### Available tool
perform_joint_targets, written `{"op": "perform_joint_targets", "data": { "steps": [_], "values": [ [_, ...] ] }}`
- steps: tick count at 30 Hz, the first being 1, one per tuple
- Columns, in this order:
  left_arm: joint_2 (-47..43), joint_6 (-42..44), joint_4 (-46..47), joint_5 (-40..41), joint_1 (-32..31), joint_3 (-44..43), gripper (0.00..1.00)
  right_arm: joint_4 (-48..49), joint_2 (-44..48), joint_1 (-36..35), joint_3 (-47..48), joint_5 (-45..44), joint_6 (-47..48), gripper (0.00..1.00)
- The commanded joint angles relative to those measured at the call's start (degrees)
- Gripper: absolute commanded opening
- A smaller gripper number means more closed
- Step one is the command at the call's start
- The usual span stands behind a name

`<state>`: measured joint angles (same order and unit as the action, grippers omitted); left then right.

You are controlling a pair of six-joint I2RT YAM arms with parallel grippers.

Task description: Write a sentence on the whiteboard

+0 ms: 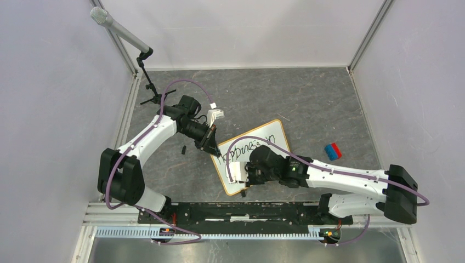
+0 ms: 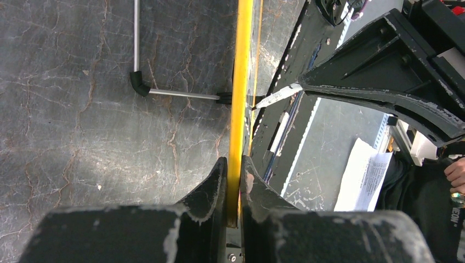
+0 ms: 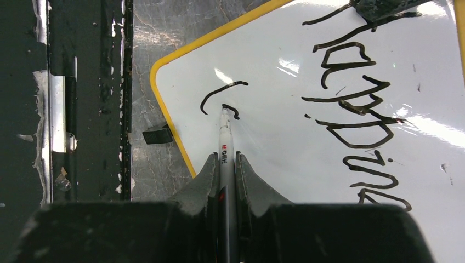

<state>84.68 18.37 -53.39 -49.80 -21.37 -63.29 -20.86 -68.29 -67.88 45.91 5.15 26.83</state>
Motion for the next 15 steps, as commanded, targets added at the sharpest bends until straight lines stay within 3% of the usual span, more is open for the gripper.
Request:
{"op": "perform_joint_targets", "data": {
  "steps": [1, 15],
  "values": [
    [-0.44, -0.29, -0.15, 8.03, -0.71, 2.20, 0.02, 0.36, -1.07, 0.02, 0.19, 0.42, 0.68, 0.00],
    [-0.03, -0.29, -0.15, 7.98, -0.71, 2.03, 0.02, -1.83, 1.22, 0.00, -1.75, -1.16, 1.82, 0.00]
  ]
}}
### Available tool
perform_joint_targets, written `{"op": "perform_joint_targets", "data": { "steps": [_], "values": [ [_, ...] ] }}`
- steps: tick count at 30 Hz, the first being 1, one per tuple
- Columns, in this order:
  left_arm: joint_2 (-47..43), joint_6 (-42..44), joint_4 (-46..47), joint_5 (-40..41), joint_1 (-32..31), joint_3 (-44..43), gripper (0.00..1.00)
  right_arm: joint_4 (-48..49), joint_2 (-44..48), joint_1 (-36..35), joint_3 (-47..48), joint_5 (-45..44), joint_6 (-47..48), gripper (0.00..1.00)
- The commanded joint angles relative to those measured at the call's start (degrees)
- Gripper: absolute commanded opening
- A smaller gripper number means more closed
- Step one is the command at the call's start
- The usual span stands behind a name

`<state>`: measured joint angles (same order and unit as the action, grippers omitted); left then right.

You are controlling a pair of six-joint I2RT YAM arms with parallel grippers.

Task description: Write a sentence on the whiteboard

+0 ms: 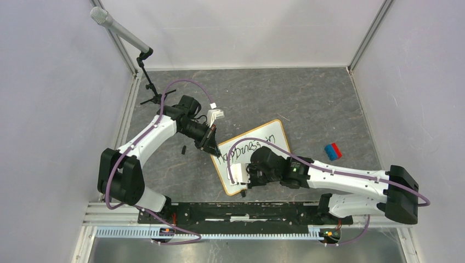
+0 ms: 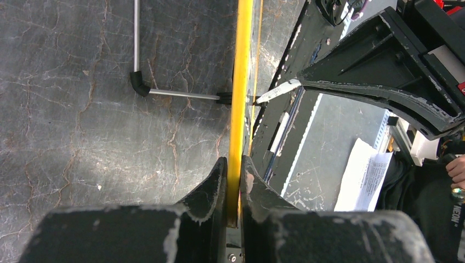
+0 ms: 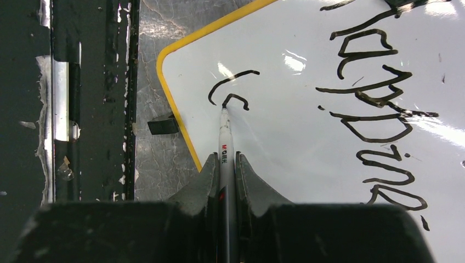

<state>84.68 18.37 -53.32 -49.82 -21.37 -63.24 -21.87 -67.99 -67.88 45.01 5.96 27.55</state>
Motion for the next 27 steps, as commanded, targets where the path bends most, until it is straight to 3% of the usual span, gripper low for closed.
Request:
{"op": "perform_joint_targets", "data": {
  "steps": [1, 27],
  "values": [
    [-0.11, -0.39, -0.25, 7.99, -0.71, 1.99, 0.02, -0.82, 0.97, 0.07, -0.73, -2.39, 1.02, 0.00],
    [-0.57, -0.53, -0.26, 8.60, -0.70, 2.25, 0.02, 1.24, 1.93, 3.32, 0.70, -0.93, -2.34, 0.00]
  ]
}}
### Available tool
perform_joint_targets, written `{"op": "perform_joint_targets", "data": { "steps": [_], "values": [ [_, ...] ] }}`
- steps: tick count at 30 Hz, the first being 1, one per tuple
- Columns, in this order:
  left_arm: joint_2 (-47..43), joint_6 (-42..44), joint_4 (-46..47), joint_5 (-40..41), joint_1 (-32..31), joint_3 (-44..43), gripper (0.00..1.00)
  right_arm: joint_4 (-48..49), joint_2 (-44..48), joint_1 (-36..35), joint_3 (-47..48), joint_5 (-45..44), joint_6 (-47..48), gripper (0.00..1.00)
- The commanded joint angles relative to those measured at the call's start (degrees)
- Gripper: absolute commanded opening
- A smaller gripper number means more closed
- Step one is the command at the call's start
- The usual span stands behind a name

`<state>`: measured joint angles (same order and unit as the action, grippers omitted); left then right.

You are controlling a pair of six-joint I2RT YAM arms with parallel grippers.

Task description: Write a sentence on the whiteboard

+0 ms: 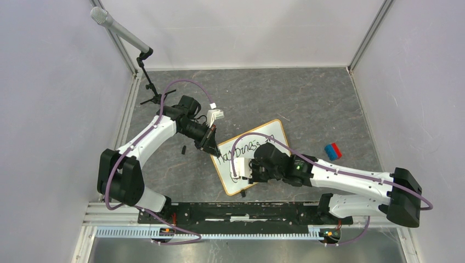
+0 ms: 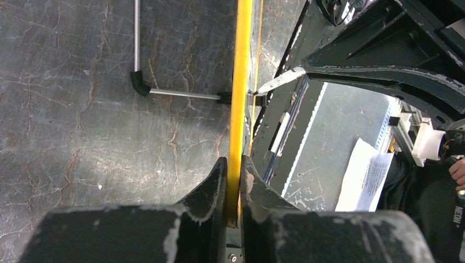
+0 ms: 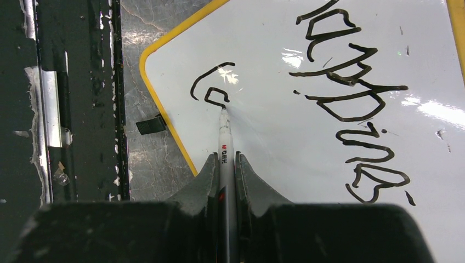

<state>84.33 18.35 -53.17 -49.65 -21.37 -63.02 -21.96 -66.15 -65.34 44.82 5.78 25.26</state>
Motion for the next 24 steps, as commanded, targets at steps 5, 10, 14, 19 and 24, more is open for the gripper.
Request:
{"op": "perform_joint_targets", "data": {
  "steps": [5, 10, 14, 19, 24],
  "values": [
    [-0.13, -0.46, -0.37, 8.43, -0.72, 2.03, 0.02, 0.24, -0.23, 0.74, -0.03, 0.90, 0.82, 0.00],
    [0.02, -0.44, -0.36, 8.43, -0.70, 2.03, 0.02, -0.88, -0.89, 0.75, -0.66, 2.03, 1.92, 0.00],
    [-0.05, -0.45, -0.36, 8.43, -0.70, 2.07, 0.02, -1.53, -0.76, 0.74, -1.30, 2.14, 2.49, 0.00],
    [0.24, -0.43, -0.37, 8.43, -0.72, 1.96, 0.02, -2.84, -0.16, 0.74, -1.27, 2.00, 3.46, 0.00],
    [0.59, -0.71, -0.47, 8.27, -0.70, 1.62, 0.02, -3.18, 2.86, 0.73, -0.36, 2.85, 3.27, 0.00]
  ]
}}
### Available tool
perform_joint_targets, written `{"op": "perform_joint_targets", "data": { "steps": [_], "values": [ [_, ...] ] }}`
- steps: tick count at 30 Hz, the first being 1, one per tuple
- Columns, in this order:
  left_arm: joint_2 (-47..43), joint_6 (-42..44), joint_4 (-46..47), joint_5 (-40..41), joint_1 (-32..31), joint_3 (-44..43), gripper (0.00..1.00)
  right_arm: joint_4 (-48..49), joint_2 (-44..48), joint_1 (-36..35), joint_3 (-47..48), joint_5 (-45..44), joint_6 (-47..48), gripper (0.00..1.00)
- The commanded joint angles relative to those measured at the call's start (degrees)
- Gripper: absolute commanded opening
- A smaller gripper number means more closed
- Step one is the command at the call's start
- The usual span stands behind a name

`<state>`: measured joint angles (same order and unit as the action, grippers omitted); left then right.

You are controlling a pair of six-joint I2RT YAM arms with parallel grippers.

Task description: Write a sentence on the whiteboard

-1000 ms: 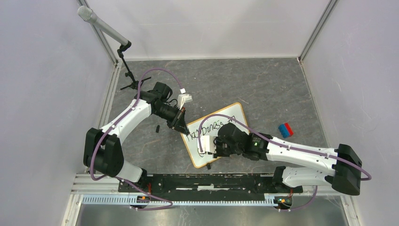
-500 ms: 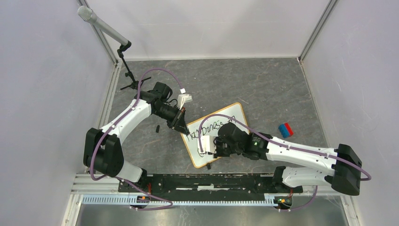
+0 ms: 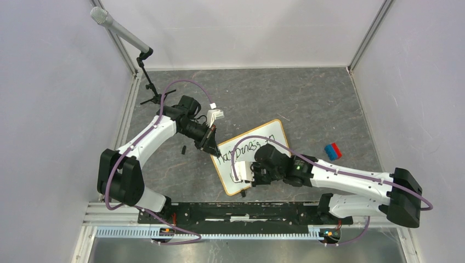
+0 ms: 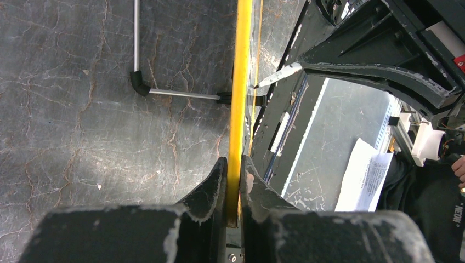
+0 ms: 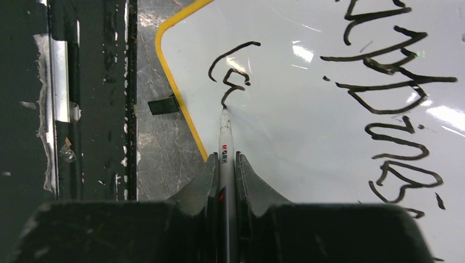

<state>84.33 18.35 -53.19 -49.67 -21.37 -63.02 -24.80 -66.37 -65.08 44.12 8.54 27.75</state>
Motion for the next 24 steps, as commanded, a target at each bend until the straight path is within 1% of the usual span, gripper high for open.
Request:
{"op": "perform_joint_targets", "data": {
  "steps": [1, 6, 13, 24],
  "values": [
    [0.70, -0.69, -0.47, 8.32, -0.73, 1.59, 0.02, -0.17, 3.81, 0.54, 0.42, 0.43, 0.73, 0.00],
    [0.37, -0.89, -0.44, 8.28, -0.77, 1.59, 0.02, 0.01, 5.18, 1.09, 0.23, -0.32, 0.38, 0.00],
    [-0.21, -1.03, -0.47, 8.45, -0.74, 1.76, 0.03, 1.18, 3.39, 1.23, 0.86, -1.42, -0.33, 0.00],
    [-0.02, -0.69, -0.34, 8.47, -0.75, 1.98, 0.03, 2.25, 2.05, 1.27, 2.05, 0.52, -1.00, 0.00]
  ]
}}
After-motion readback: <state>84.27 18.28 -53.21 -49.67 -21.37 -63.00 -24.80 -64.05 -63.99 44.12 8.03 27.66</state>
